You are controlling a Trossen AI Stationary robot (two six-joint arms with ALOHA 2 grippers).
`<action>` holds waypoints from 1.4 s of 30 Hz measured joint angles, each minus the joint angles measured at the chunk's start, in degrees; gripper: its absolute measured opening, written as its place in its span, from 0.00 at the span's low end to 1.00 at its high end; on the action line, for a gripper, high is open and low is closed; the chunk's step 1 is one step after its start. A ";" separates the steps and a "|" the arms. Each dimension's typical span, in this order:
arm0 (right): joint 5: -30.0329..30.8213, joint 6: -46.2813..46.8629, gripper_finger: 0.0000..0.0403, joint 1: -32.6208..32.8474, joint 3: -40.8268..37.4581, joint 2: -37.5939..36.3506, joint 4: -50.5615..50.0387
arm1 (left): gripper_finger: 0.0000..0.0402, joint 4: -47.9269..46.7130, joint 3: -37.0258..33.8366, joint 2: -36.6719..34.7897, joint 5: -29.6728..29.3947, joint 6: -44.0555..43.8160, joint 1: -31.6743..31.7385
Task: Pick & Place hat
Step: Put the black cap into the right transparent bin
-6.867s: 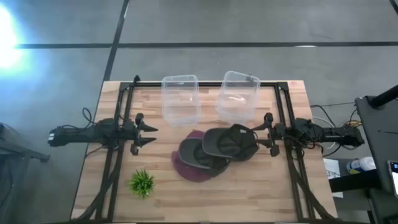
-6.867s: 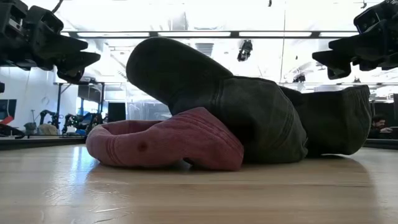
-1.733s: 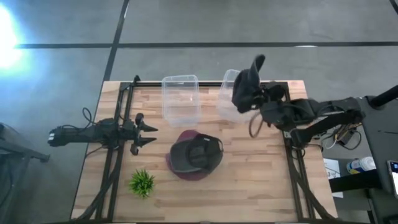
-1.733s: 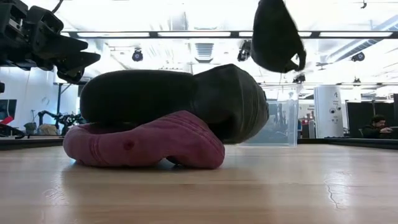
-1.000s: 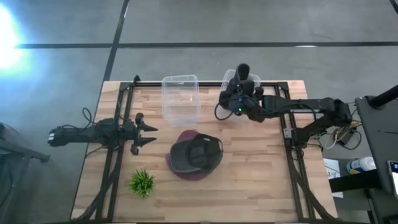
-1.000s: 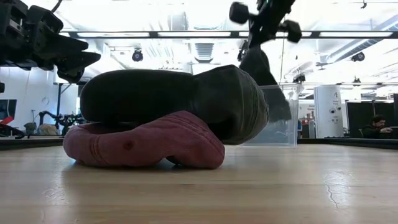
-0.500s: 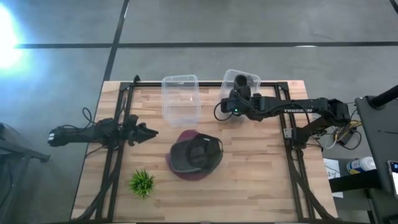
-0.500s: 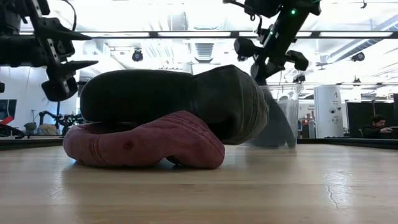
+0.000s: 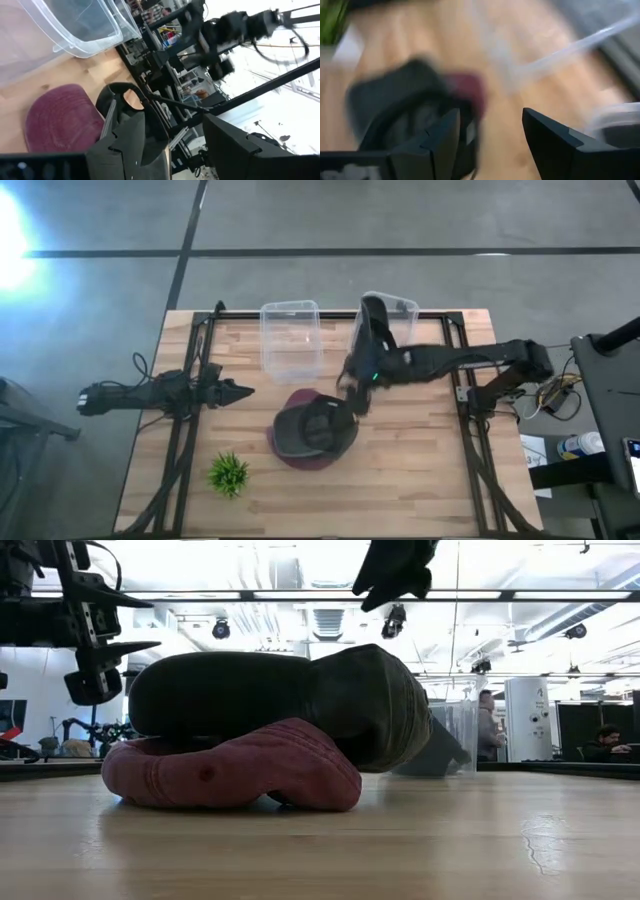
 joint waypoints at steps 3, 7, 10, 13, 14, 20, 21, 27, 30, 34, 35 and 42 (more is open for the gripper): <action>-1.80 -0.47 0.53 4.09 5.30 6.60 -5.48 | 0.48 -0.10 0.00 0.84 0.01 1.24 0.00; -1.98 -1.64 0.53 7.84 12.34 15.22 -8.17 | 0.48 -0.53 0.00 2.45 2.22 3.06 0.00; -2.09 -4.59 0.53 9.84 17.01 20.64 -9.99 | 0.48 -0.73 0.00 3.97 5.48 4.92 -0.02; -2.11 -8.56 0.53 12.08 21.23 25.12 -10.58 | 0.48 -0.74 0.09 5.50 7.33 5.40 -0.02; -2.11 -10.13 0.53 13.00 22.67 26.48 -10.57 | 0.48 -0.79 0.09 5.96 7.47 5.40 -0.02; -2.29 -17.24 0.53 17.28 31.32 34.22 -10.52 | 0.48 -0.85 0.11 7.90 7.98 5.59 -0.02; -2.27 -17.84 0.53 17.63 32.52 35.30 -10.35 | 0.48 -0.87 0.11 8.09 8.02 5.60 -0.02; 0.80 -15.72 0.53 17.64 33.69 38.83 -9.83 | 0.48 -0.96 0.11 9.20 8.01 7.00 -0.02; 1.57 -14.49 0.53 17.75 32.90 40.26 -6.06 | 0.48 -0.97 0.11 9.64 8.01 7.49 -0.02; -0.96 -13.32 0.52 19.12 32.94 42.42 -1.47 | 0.48 -0.96 0.11 9.99 8.01 7.32 -0.02; -1.16 -12.72 0.52 19.56 33.06 42.94 -1.48 | 0.48 -0.93 0.11 10.05 8.01 7.28 -0.02; 8.33 -11.10 0.46 19.69 32.07 43.52 -3.34 | 0.48 -0.82 0.09 10.23 8.03 7.41 -0.02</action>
